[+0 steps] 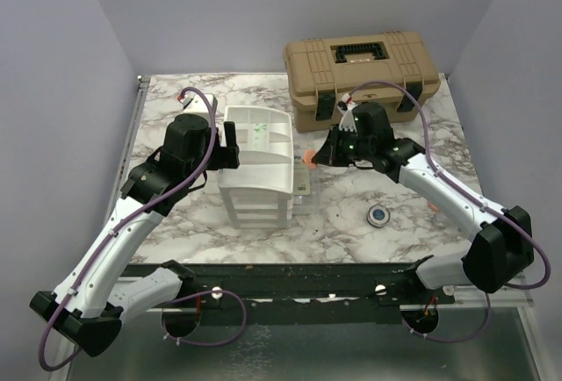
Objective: Organize the makeup
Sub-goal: Place the makeup tool in the drawer.
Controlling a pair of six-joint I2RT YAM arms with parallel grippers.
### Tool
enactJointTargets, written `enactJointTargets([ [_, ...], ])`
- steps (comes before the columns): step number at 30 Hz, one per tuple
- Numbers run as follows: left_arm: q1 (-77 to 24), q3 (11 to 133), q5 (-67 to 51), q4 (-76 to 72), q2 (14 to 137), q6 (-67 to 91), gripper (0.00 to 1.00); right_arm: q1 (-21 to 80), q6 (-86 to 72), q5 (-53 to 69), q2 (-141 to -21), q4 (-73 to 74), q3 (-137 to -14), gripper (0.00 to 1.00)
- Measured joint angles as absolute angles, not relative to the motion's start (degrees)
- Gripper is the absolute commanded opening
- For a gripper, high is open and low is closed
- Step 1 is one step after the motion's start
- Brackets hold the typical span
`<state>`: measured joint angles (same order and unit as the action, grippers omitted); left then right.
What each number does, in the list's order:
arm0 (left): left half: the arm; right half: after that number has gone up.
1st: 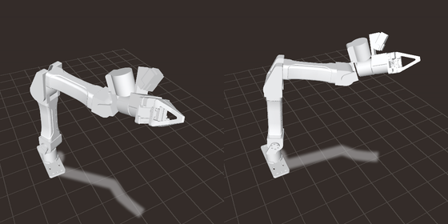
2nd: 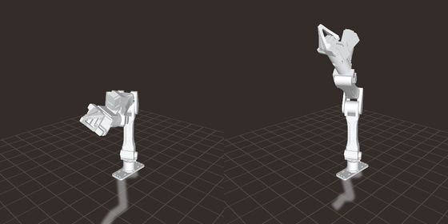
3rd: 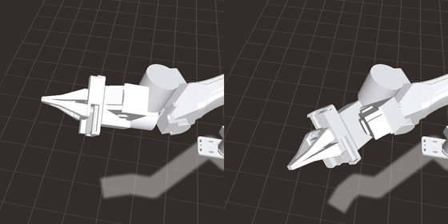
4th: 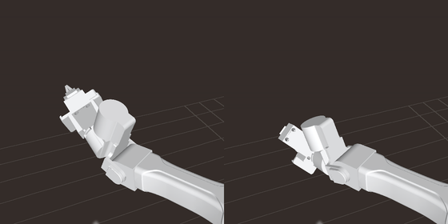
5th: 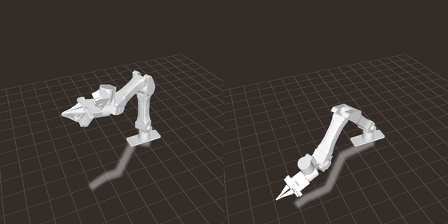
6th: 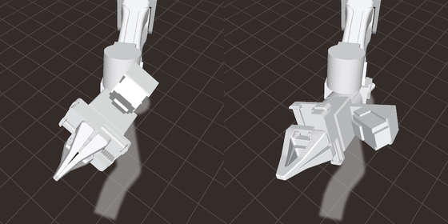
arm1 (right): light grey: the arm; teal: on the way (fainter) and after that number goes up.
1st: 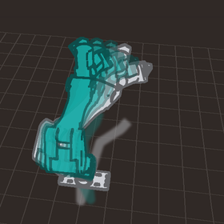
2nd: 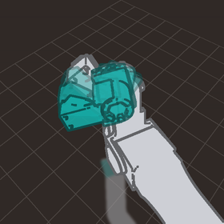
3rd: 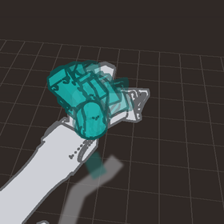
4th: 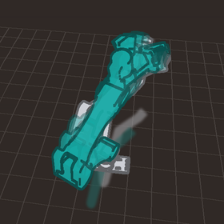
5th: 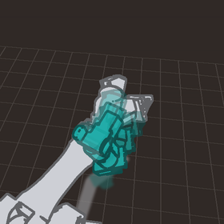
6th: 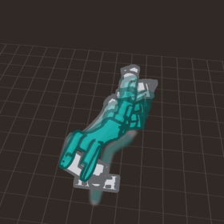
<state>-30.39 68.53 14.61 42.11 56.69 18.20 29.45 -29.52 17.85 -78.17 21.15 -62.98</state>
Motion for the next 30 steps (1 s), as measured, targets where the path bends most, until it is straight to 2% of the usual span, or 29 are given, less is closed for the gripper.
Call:
enactJointTargets([
  [10, -30.4, 68.5, 14.6, 41.7, 56.9, 18.2, 0.83, 37.1, -25.4, 11.5, -85.5, 28.3, -70.6, 0.08],
  [30, -30.4, 68.6, 14.7, 41.2, 59.1, 17.4, 0.83, 39.7, -22.3, 0.5, -93.1, 38.9, -77.9, 0.12],
])
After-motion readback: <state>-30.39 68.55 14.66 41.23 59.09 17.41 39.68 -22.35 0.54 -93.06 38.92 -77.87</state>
